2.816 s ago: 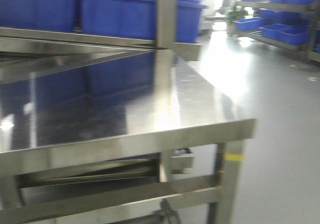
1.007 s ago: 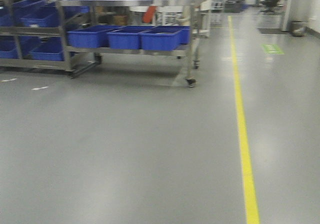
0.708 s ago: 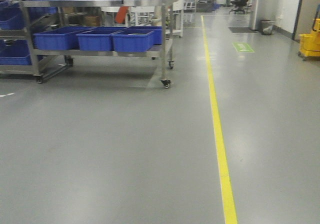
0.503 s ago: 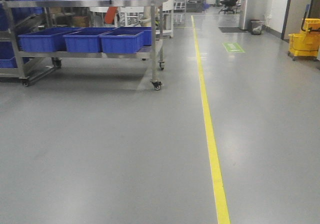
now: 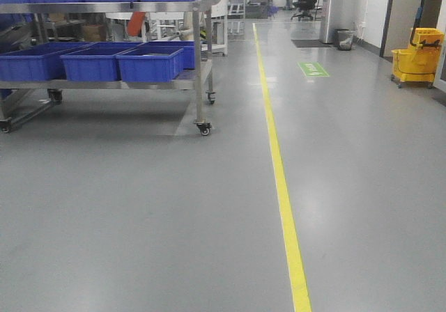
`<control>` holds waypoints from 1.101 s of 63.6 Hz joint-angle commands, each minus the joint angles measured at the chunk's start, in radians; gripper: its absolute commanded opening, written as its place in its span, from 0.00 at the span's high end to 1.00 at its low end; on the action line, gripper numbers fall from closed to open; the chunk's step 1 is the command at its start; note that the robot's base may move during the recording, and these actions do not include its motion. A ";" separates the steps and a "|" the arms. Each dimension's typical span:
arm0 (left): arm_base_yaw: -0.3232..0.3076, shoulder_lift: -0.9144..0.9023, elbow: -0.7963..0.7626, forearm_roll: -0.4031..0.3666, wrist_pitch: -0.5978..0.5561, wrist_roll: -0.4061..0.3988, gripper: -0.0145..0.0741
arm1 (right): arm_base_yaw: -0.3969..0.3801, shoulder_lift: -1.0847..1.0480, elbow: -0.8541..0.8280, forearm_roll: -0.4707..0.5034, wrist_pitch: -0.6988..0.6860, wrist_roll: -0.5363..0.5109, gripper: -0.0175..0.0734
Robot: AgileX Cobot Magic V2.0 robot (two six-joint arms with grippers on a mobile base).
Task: Pick and sort blue part to right shelf
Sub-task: 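Drive the base away from the table carrying both blocks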
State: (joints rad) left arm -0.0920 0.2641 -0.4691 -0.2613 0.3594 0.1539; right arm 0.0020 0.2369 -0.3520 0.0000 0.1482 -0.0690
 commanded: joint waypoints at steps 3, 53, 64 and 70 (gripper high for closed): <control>0.002 0.009 -0.029 -0.015 -0.082 -0.002 0.57 | -0.007 0.008 -0.030 -0.008 -0.094 -0.004 0.39; 0.002 0.009 -0.029 -0.015 -0.082 -0.002 0.57 | -0.007 0.008 -0.030 -0.008 -0.094 -0.004 0.39; 0.002 0.009 -0.029 -0.015 -0.082 -0.002 0.57 | -0.007 0.008 -0.030 -0.008 -0.094 -0.004 0.39; 0.002 0.009 -0.029 -0.015 -0.082 -0.002 0.57 | -0.007 0.008 -0.030 -0.008 -0.094 -0.004 0.39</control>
State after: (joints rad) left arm -0.0920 0.2641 -0.4691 -0.2613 0.3610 0.1539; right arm 0.0020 0.2369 -0.3520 0.0000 0.1482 -0.0690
